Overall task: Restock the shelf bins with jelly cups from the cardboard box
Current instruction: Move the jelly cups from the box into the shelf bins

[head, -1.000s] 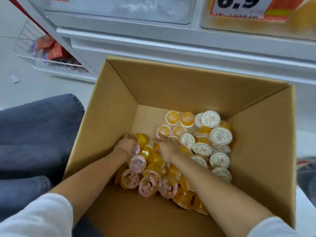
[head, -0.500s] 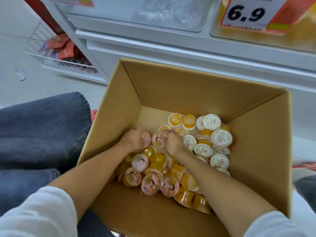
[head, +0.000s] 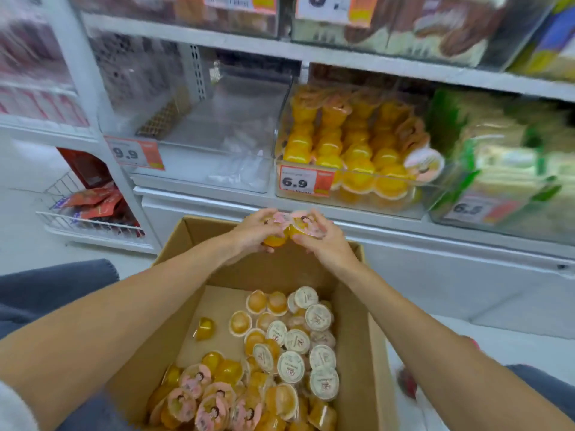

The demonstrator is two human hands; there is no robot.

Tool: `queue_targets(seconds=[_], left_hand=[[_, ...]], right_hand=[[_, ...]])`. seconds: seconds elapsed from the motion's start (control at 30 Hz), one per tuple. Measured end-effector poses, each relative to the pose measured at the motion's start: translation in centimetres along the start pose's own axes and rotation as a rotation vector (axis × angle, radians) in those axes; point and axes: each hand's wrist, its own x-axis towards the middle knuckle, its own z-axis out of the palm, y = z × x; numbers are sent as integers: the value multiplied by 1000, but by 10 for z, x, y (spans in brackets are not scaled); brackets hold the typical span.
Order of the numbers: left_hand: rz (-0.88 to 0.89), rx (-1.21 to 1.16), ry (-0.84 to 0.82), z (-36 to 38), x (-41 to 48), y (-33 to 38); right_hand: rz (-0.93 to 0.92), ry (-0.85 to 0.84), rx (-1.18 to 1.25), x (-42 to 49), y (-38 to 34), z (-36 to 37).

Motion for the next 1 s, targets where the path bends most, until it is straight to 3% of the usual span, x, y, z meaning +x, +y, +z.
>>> queue_targets(seconds=[0.13, 0.2, 0.4, 0.5, 0.8, 1.0], left_hand=[[333, 313, 35, 24, -9, 80], [485, 535, 145, 32, -1, 111], [736, 1129, 466, 75, 66, 178], [718, 1314, 536, 92, 107, 193], [626, 1433, 518, 100, 193, 196], [867, 1160, 556, 89, 190, 176]], right_hand=[[-229, 212, -231, -6, -52, -56], [-273, 305, -347, 0, -70, -85], [-363, 574, -839, 54, -87, -154], [-331, 603, -968, 91, -90, -178], [-144, 443, -1366, 164, -82, -198], [-215, 563, -1256, 164, -75, -199]])
